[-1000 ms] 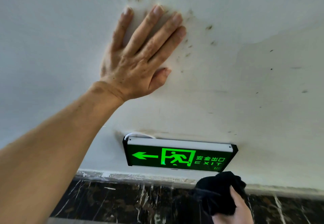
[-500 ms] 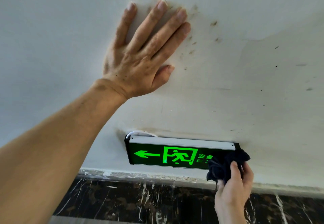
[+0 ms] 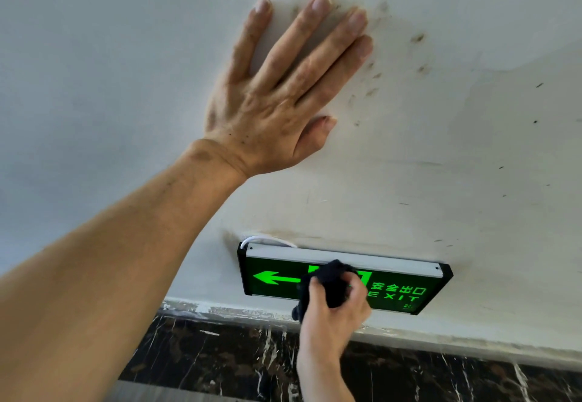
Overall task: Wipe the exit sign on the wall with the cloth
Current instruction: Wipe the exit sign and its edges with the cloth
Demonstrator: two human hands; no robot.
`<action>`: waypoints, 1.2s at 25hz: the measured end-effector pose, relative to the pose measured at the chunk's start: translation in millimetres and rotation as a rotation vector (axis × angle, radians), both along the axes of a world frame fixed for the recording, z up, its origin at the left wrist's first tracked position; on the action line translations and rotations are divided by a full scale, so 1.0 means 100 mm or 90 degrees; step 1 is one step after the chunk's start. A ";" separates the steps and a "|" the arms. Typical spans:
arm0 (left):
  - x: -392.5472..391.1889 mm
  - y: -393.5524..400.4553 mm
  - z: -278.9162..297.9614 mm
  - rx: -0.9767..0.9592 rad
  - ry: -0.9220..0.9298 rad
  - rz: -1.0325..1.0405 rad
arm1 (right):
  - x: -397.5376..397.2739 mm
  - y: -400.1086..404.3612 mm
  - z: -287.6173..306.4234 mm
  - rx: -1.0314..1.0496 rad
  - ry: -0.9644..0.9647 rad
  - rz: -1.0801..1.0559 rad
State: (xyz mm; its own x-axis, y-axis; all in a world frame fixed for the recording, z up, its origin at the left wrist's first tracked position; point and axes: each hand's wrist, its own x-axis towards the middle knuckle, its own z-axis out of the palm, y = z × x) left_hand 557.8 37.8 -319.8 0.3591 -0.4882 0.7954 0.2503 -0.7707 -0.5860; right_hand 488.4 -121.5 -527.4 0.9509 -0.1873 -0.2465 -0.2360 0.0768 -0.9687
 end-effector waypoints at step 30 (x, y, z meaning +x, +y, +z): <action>-0.04 -0.01 0.02 0.017 -0.010 0.027 | 0.66 -1.52 -0.20 0.192 -0.008 -0.155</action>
State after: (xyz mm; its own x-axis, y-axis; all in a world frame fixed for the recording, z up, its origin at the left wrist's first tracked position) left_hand 553.8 37.2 -318.2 0.3682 -0.4936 0.7879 0.2916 -0.7434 -0.6020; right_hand 554.0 -273.4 -547.1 0.8907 -0.3294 -0.3133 -0.1635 0.4111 -0.8968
